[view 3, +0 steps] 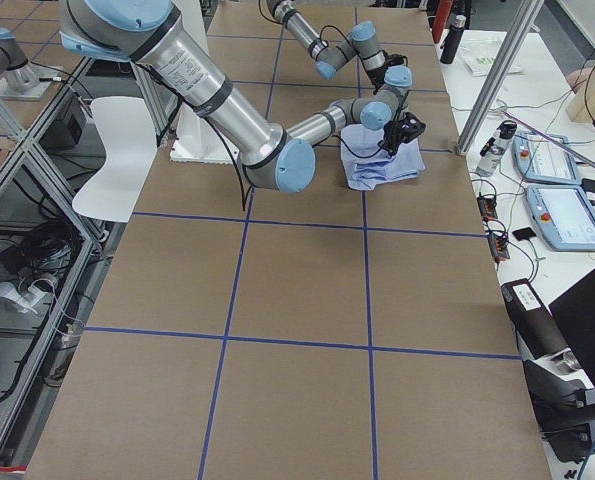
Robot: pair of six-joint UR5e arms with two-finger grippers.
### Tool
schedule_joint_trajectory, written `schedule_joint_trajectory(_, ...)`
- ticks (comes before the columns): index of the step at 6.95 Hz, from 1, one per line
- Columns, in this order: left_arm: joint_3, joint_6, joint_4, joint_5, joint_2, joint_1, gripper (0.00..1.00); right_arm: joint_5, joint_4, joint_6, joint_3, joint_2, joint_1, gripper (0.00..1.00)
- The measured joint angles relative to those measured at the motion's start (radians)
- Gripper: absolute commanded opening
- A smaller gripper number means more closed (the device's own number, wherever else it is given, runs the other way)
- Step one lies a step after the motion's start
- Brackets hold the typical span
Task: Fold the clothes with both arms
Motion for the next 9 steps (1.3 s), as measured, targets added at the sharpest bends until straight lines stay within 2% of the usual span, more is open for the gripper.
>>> schedule_joint_trajectory(1, 0.045, 0.021, -0.021, 0.006, -0.024, -0.02, 0.83, 0.003, 0.027, -0.018, -0.072, 0.046, 0.015, 1.0)
schedule_joint_trajectory(2, 0.066, 0.05, -0.03, 0.003, -0.034, -0.044, 0.84, 0.021, 0.04, -0.031, -0.115, 0.079, 0.04, 1.0)
schedule_joint_trajectory(4, 0.071, 0.077, -0.035, -0.03, -0.034, -0.078, 0.83, 0.071, 0.044, -0.068, -0.139, 0.095, 0.084, 1.0)
schedule_joint_trajectory(6, 0.005, 0.123, -0.036, -0.076, 0.021, -0.101, 0.83, 0.083, 0.045, -0.1, -0.132, 0.085, 0.099, 1.0)
schedule_joint_trajectory(7, -0.076, 0.166, -0.034, -0.13, 0.089, -0.112, 0.83, 0.084, 0.043, -0.125, -0.074, 0.039, 0.105, 1.0)
schedule_joint_trajectory(9, -0.286, 0.317, -0.023, -0.201, 0.27, -0.126, 0.83, 0.097, 0.014, -0.205, 0.171, -0.161, 0.123, 1.0)
